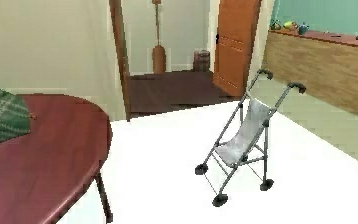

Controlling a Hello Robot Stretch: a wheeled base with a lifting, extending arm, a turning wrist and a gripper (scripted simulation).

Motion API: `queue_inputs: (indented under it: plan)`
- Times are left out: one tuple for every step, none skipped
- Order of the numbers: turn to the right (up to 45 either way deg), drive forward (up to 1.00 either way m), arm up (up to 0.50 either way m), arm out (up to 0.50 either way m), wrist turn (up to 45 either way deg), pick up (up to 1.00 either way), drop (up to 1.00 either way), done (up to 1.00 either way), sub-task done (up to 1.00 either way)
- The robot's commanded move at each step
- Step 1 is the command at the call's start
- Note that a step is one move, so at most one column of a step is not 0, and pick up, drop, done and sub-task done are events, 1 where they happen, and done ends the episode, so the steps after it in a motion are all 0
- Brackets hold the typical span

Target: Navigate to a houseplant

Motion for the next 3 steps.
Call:
queue_inputs:
  plan:
    - [27.0,0.00,0.00,0.00,0.0,0.00,0.00,0.00,0.00]
    - [0.0,0.40,0.00,0.00,0.0,0.00,0.00,0.00,0.00]
    - [42.0,0.00,0.00,0.00,0.0,0.00,0.00,0.00,0.00]
